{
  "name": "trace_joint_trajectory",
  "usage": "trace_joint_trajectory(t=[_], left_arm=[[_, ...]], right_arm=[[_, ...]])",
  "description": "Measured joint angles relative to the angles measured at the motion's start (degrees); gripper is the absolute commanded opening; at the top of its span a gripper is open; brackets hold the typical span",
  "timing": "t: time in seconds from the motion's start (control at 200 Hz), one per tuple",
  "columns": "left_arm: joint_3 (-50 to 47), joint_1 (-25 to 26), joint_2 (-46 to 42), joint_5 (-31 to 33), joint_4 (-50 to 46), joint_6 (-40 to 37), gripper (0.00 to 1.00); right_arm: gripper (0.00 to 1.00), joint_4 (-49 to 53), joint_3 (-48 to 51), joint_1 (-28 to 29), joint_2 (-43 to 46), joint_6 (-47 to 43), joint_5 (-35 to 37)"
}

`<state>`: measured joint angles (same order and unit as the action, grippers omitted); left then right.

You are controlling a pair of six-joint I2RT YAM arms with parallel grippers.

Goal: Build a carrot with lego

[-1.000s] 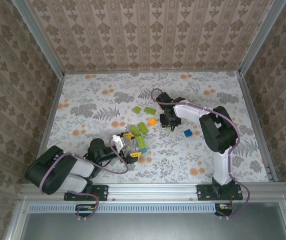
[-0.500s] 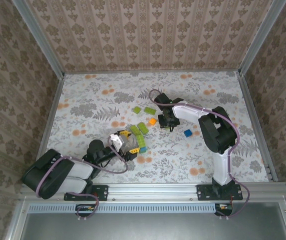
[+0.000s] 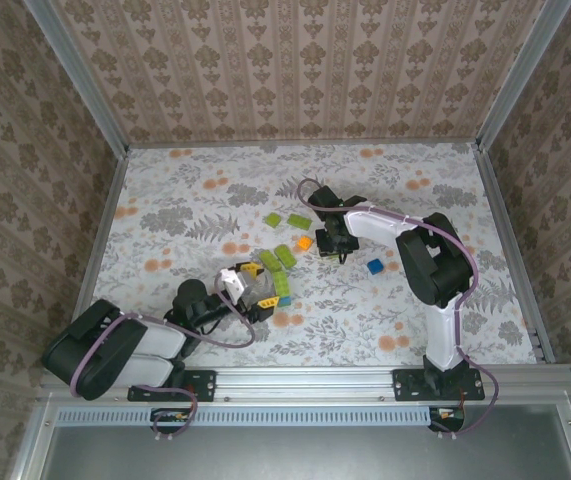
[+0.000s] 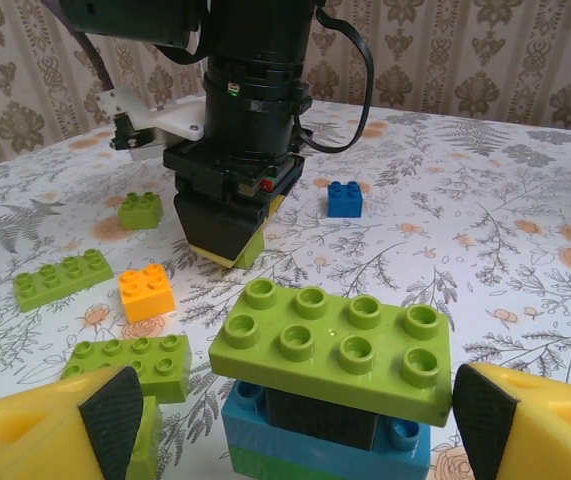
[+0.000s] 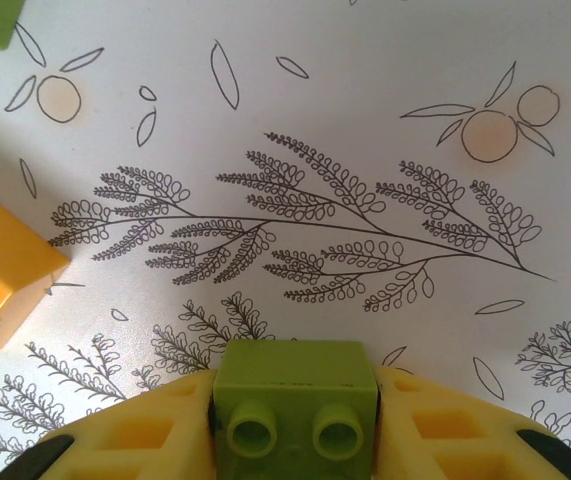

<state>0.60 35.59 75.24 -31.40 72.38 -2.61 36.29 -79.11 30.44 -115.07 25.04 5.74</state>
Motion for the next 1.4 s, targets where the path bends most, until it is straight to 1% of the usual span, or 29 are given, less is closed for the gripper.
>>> trace_joint_trajectory(t=[0.02,0.135,0.18,0.265,0.295,0.315,0.37,0.4,0.425,0.47,0.505,0.525,0.585,0.695,0.765,0.84,1.03,1.27,1.4], left_arm=[[0.00,0.00,0.00,-0.15,-0.07,0.02,0.87],[0.00,0.00,-0.85,-0.46,-1.36,0.44,0.98],[-0.04,0.11,-2.21,-0.44,-2.62,0.55,0.99],[-0.11,0.96,-5.79,0.17,-5.62,0.63,0.96],[-0.11,1.49,-7.21,0.61,-6.80,0.61,0.93],[-0.11,1.77,-7.93,0.87,-7.37,0.61,0.89],[-0.11,2.51,-9.73,1.44,-8.96,0.42,0.72],[-0.11,2.75,-10.43,1.75,-9.79,0.09,0.59],[-0.11,2.89,-10.91,1.86,-10.36,0.31,0.57],[-0.11,3.02,-11.67,2.12,-11.21,0.15,0.43],[-0.11,3.02,-12.46,2.32,-12.02,0.15,0.37],[-0.11,3.02,-12.96,2.54,-12.59,-0.13,0.32],[-0.11,3.02,-14.93,3.15,-14.19,-0.02,0.25],[-0.11,3.02,-18.71,5.05,-16.92,-0.24,0.22],[-0.11,3.02,-19.28,6.36,-17.35,-0.26,0.20],[-0.11,3.02,-18.49,7.52,-17.64,-0.24,0.20],[-0.11,3.02,-13.35,9.35,-17.55,-0.24,0.20],[-0.11,3.39,-13.07,9.57,-17.55,-0.26,0.20],[-0.11,3.45,-12.39,8.57,-17.29,-0.44,0.21]], right_arm=[[0.36,0.00,0.00,0.00,0.00,-0.02,0.00],[0.36,0.02,0.00,0.00,0.00,-0.07,0.00],[0.36,0.00,0.00,0.00,0.00,-0.11,0.00],[0.36,0.00,0.00,0.00,0.00,-0.31,0.00],[0.36,0.00,0.00,0.00,0.00,-0.46,0.00],[0.36,0.00,0.00,0.00,0.00,-0.46,0.02],[0.36,0.00,0.00,0.00,0.00,-0.63,0.02],[0.36,0.00,0.00,0.00,0.00,-0.68,0.00],[0.36,0.00,0.00,0.00,0.00,-0.70,0.02],[0.36,0.00,0.00,0.00,0.00,-0.72,0.02],[0.36,0.00,0.00,0.00,0.00,-0.74,0.02],[0.36,0.02,0.00,0.00,0.00,-0.83,0.04],[0.36,0.02,0.00,0.00,0.00,-0.87,0.04],[0.36,0.02,0.00,0.00,0.00,-0.90,0.04],[0.36,0.02,0.00,0.00,0.00,-0.90,0.04],[0.36,0.00,0.00,0.00,0.00,-0.90,0.02],[0.36,0.02,0.00,0.00,0.00,-0.90,0.02],[0.36,0.02,0.00,0.00,0.00,-0.90,0.04],[0.36,0.00,0.00,0.00,-0.02,-0.90,0.04]])
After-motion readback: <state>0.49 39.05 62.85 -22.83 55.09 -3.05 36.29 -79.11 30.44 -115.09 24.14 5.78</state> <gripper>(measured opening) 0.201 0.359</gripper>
